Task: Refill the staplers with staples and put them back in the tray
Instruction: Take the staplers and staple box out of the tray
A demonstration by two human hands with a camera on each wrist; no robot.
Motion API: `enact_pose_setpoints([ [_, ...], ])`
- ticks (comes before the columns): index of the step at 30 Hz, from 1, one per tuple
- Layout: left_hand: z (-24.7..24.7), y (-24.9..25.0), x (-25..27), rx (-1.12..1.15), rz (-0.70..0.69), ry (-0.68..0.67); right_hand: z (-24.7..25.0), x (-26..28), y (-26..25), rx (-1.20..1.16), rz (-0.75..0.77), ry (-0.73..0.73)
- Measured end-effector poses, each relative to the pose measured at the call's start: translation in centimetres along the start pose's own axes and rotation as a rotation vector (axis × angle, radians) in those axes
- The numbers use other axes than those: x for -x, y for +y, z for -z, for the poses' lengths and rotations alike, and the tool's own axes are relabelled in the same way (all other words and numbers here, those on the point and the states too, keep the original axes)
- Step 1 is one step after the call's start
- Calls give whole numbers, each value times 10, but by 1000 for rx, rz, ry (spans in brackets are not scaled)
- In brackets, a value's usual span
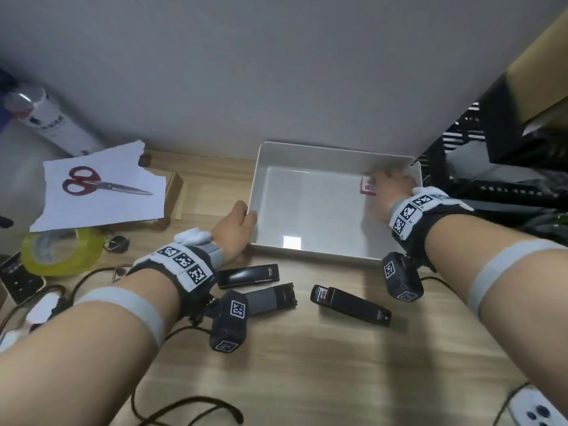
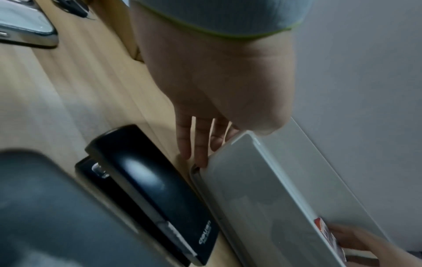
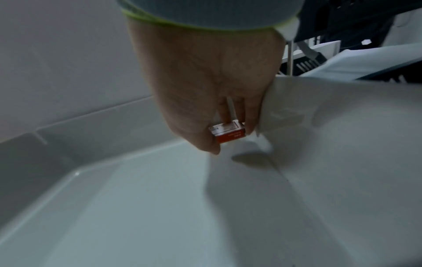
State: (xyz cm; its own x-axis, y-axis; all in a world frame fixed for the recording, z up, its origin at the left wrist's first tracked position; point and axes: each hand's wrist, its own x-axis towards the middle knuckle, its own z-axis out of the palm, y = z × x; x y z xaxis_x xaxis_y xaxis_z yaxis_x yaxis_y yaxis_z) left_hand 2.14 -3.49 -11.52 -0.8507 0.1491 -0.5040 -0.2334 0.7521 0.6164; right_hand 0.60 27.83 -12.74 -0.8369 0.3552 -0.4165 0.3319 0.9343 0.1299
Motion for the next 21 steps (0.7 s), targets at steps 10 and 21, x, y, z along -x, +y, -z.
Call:
enact_pose_setpoints([
  [10, 1, -17, 23, 48, 141, -192, -5, 32, -8, -163, 79, -64],
  [21, 22, -57, 54, -282, -171, -409, 42, 223, -83, -447, 707, -35],
])
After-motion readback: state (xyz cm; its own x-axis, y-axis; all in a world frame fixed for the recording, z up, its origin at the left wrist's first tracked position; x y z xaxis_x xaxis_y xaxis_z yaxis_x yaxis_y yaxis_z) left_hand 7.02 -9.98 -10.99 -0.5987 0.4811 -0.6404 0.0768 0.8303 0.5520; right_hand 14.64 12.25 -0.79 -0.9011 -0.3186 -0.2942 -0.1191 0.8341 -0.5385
